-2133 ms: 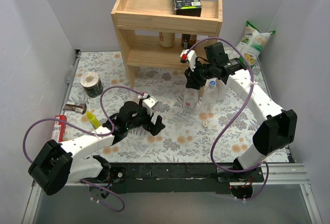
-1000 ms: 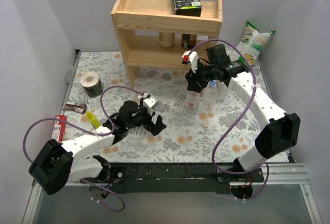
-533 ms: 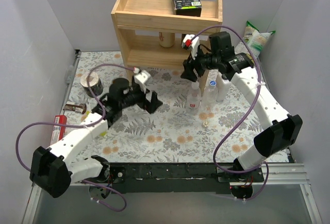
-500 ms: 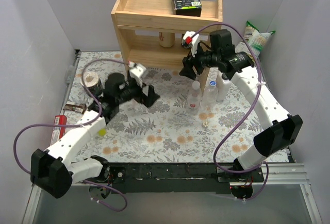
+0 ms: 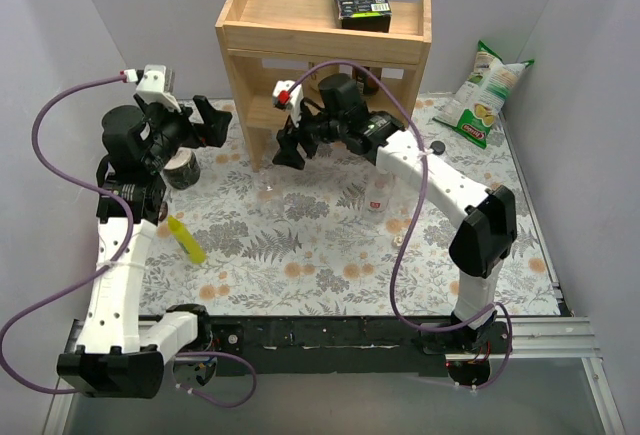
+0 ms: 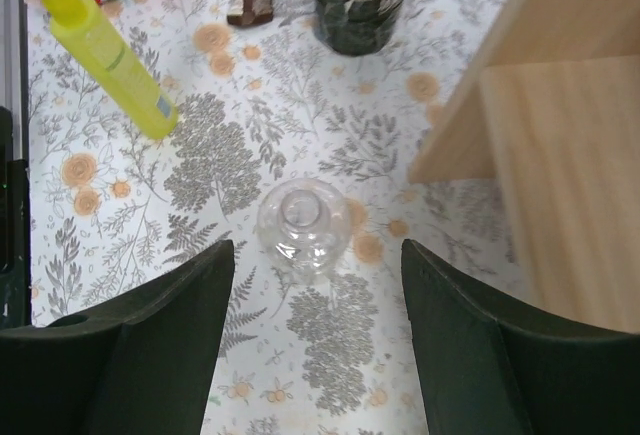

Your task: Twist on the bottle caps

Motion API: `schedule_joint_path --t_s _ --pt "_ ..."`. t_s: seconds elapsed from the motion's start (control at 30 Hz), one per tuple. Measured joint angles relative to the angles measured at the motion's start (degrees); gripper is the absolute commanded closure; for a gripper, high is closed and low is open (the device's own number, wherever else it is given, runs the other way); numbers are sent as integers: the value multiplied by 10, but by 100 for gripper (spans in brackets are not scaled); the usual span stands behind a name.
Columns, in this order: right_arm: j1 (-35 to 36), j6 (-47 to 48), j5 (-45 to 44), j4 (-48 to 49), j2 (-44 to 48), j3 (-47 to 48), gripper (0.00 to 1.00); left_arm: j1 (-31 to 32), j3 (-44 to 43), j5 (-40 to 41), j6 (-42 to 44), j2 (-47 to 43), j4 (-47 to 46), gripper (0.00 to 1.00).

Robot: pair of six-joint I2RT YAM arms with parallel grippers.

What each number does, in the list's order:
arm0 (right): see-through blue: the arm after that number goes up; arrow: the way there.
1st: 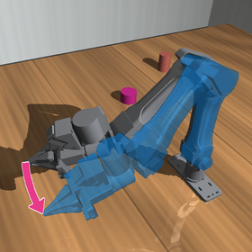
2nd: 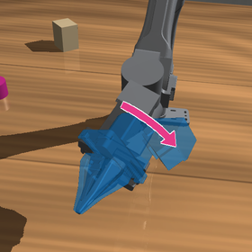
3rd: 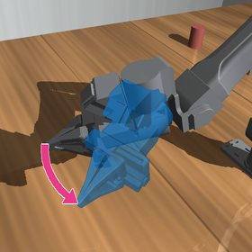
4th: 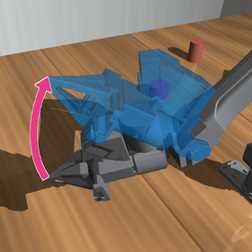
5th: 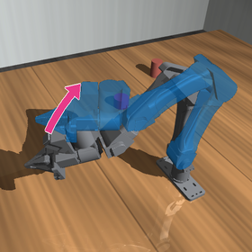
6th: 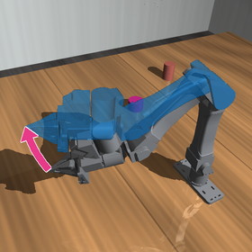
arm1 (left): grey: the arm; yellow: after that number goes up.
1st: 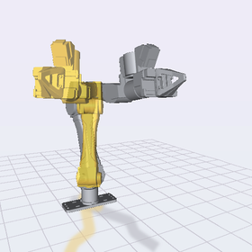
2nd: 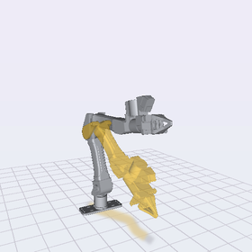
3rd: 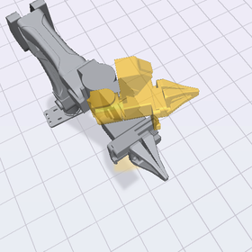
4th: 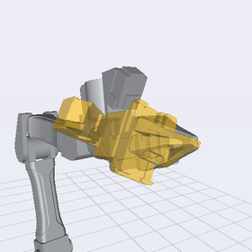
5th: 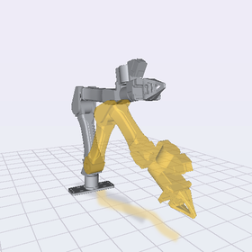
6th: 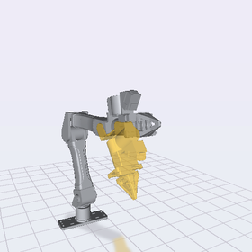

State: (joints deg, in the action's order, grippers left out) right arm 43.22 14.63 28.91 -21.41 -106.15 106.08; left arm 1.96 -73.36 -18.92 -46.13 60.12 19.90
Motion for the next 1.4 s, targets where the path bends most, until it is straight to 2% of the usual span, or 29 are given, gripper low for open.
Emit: schedule_joint_path --t_s 0.17,0.43,0.6,0.87,1.4 --pt "17 -13 9 54 -23 -53 24 -16 18 -29 -4 -18 12 2" --pt "18 -29 37 142 -67 -51 13 -101 41 -83 -15 -27 6 2" --pt "23 -29 47 160 -105 -37 10 -110 45 -106 -14 -30 9 2" --pt "35 -27 45 165 -117 -38 21 -111 65 -129 -15 -33 10 2" --pt "37 -22 38 172 -120 -49 32 -111 74 -148 -15 -33 6 2"
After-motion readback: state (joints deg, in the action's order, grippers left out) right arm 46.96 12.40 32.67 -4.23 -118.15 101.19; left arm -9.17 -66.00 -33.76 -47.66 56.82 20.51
